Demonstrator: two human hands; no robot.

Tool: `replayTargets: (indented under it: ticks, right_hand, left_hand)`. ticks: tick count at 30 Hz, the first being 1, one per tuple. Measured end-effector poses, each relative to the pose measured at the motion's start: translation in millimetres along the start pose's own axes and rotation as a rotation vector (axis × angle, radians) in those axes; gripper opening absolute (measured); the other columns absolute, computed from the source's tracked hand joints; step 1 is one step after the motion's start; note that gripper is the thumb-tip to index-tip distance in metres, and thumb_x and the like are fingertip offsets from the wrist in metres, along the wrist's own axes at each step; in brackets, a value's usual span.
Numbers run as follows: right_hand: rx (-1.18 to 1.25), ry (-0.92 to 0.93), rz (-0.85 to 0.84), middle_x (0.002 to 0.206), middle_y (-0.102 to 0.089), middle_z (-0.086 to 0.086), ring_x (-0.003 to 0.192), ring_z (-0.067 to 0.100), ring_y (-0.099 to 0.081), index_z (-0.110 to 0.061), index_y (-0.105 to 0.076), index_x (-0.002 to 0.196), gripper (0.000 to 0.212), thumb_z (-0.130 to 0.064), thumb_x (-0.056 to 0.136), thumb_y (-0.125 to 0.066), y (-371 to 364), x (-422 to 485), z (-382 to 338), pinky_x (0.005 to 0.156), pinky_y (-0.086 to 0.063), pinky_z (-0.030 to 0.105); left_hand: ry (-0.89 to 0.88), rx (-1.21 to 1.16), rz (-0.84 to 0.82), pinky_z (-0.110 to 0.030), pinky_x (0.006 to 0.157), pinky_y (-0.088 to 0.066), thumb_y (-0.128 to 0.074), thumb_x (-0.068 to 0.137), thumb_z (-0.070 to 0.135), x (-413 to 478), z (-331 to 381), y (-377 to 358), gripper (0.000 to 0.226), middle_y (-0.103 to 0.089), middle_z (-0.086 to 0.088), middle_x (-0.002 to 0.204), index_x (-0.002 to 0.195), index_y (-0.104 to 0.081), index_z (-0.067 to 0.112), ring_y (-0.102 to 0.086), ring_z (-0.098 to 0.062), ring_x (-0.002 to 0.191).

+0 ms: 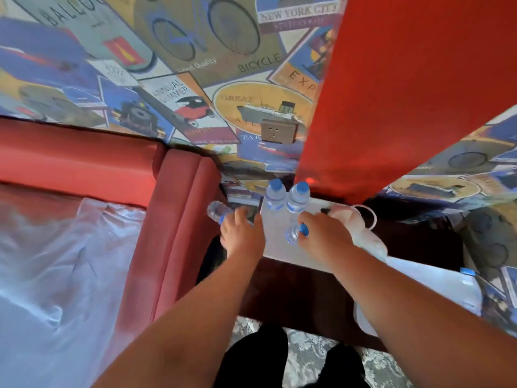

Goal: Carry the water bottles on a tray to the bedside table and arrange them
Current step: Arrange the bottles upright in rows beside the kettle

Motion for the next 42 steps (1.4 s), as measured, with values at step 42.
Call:
replayTargets:
  ticks: [42]
  right_hand:
    - [0.0,0.453,0.202,0.112,-0.061,0.013,0.102,0.032,-0.056,-0.008,-0.076,0.102,0.024,-0.023,0.084,-0.069,-245,13,-45,0.098,-0.041,0.036]
  left_hand:
    - [0.424,-0.12,-0.499,-0.029,0.089,-0.044,-0.073,0.085,0.037,85,-400,-328,0.056,-0.063,-0.013,0.129,0.133,-0.052,0.015,-0.06,-0.03,0.116]
Point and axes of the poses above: each hand's wrist, its own x-axis towards the middle knuckle, its own y-axis out of the back of the hand, z = x × y, the point moved 4 cm from there along x, towards the middle knuckle
